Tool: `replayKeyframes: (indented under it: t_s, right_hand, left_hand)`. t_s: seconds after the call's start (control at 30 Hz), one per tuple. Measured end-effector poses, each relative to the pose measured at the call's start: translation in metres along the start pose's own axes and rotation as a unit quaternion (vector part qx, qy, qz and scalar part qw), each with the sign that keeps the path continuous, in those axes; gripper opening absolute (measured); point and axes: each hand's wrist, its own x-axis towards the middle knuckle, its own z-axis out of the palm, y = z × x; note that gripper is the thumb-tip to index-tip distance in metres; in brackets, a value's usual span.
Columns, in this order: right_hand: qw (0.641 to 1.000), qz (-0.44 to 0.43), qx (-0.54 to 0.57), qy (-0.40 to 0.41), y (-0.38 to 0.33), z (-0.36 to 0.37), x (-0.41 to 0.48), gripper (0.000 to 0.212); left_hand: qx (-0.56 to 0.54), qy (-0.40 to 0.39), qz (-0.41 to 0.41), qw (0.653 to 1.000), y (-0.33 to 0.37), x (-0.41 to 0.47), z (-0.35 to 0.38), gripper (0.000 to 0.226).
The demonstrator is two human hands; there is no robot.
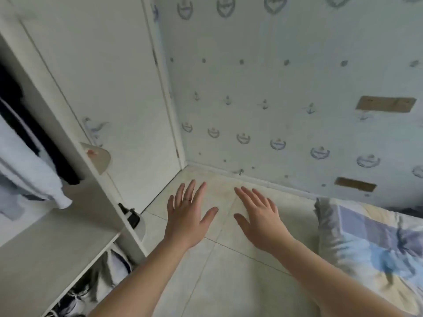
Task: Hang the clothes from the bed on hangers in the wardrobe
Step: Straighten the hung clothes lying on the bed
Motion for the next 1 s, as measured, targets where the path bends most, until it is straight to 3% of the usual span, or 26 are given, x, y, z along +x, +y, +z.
replayKeyframes:
  t_s: [0.2, 0.33, 0.47, 0.63, 0.77, 0.93, 1.0]
  right_hand:
    - [0.976, -0.199, 0.009, 0.084, -0.155, -0.012, 0.118, 0.061]
    - [0.934, -0.325, 0.031, 0.146, -0.259, -0.035, 0.173, 0.057]
    - [0.878, -0.440, 0.034, 0.188, -0.356, -0.061, 0.219, 0.056]
    - [0.814, -0.525, 0.047, 0.242, -0.461, -0.098, 0.276, 0.057]
    - [0.771, -0.568, 0.043, 0.284, -0.531, -0.123, 0.320, 0.057]
    - [0.742, -0.589, 0.031, 0.318, -0.609, -0.159, 0.373, 0.055]
    - [0.748, -0.584, 0.013, 0.315, -0.638, -0.178, 0.391, 0.055]
  left_hand:
    - [0.035, 0.209, -0.034, 0.977, -0.114, 0.020, -0.145, 0.074]
    - [0.053, 0.337, -0.032, 0.939, -0.166, 0.022, -0.244, 0.068]
    - [0.099, 0.413, -0.061, 0.903, -0.209, 0.025, -0.335, 0.067]
    - [0.183, 0.468, -0.091, 0.860, -0.257, 0.028, -0.430, 0.067]
    - [0.239, 0.460, -0.142, 0.843, -0.292, 0.031, -0.489, 0.072]
    - [0.265, 0.438, -0.210, 0.833, -0.329, 0.045, -0.552, 0.085]
    - [0.259, 0.443, -0.227, 0.828, -0.343, 0.053, -0.573, 0.087]
